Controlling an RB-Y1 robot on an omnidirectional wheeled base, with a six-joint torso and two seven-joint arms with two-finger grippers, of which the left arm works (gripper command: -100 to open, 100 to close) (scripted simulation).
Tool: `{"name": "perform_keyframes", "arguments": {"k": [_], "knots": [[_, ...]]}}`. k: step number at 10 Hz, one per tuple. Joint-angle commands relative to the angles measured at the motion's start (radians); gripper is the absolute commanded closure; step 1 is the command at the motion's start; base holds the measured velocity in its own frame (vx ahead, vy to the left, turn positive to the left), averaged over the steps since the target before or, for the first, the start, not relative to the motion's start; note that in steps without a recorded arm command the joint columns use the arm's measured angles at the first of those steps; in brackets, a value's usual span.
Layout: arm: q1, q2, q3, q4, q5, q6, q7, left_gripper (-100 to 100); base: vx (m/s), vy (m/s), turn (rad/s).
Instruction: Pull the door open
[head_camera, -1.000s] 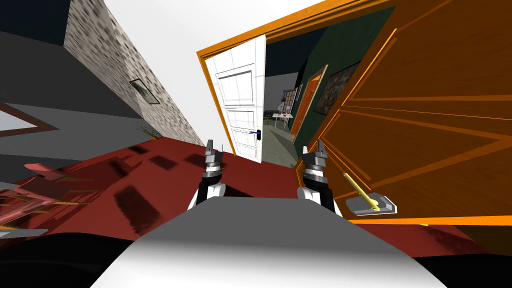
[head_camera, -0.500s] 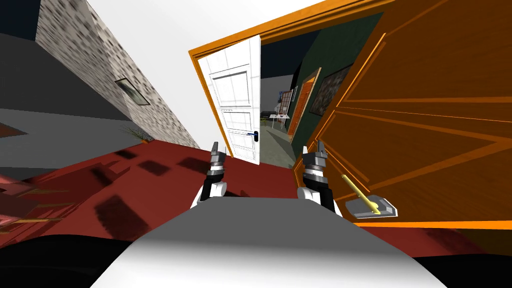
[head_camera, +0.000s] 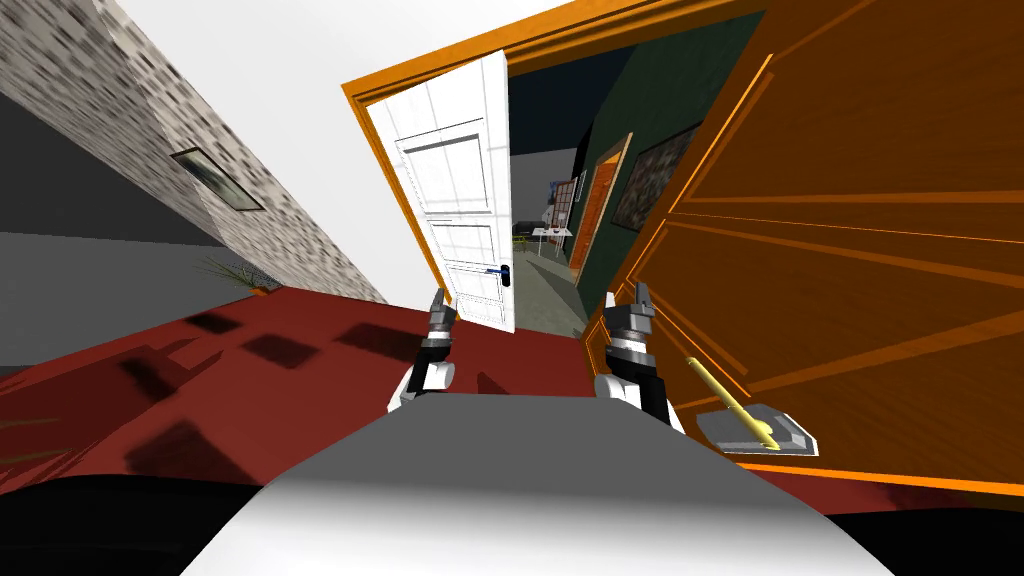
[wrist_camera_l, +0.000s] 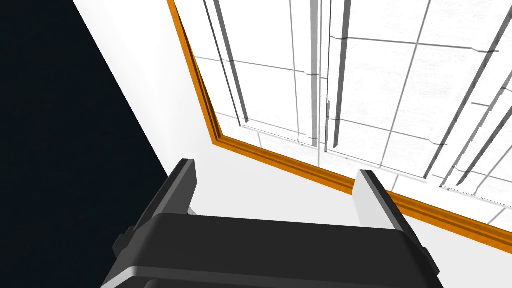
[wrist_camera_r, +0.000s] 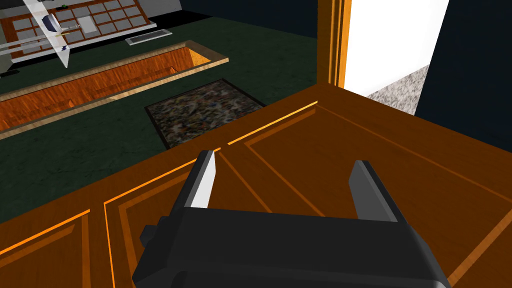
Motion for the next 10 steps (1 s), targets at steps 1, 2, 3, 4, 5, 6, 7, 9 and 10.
{"name": "perform_keyframes", "arguments": {"k": [1, 2, 3, 4, 5, 6, 7, 9, 10], "knots": [[-0.019, 0.006, -0.001, 0.036, 0.000, 0.012, 0.006, -100, 0.101, -0.016, -0.095], [-0.031, 0.012, 0.000, 0.062, 0.002, 0.016, 0.012, -100, 0.093, -0.011, -0.093], [-0.043, 0.018, 0.001, 0.088, 0.003, 0.021, 0.017, -100, 0.097, -0.003, -0.089], [-0.055, 0.024, 0.001, 0.113, 0.005, 0.025, 0.022, -100, 0.115, -0.014, -0.101], [-0.068, 0.030, 0.002, 0.139, 0.006, 0.030, 0.028, -100, 0.111, -0.007, -0.092], [-0.080, 0.037, 0.003, 0.165, 0.008, 0.034, 0.033, -100, 0.095, -0.003, -0.076], [-0.092, 0.043, 0.004, 0.190, 0.009, 0.039, 0.039, -100, 0.097, -0.011, -0.108], [-0.116, 0.055, 0.006, 0.241, 0.012, 0.048, 0.049, -100, 0.105, -0.015, -0.094], [-0.128, 0.060, 0.007, 0.266, 0.014, 0.053, 0.055, -100, 0.104, 0.007, -0.086]]}}
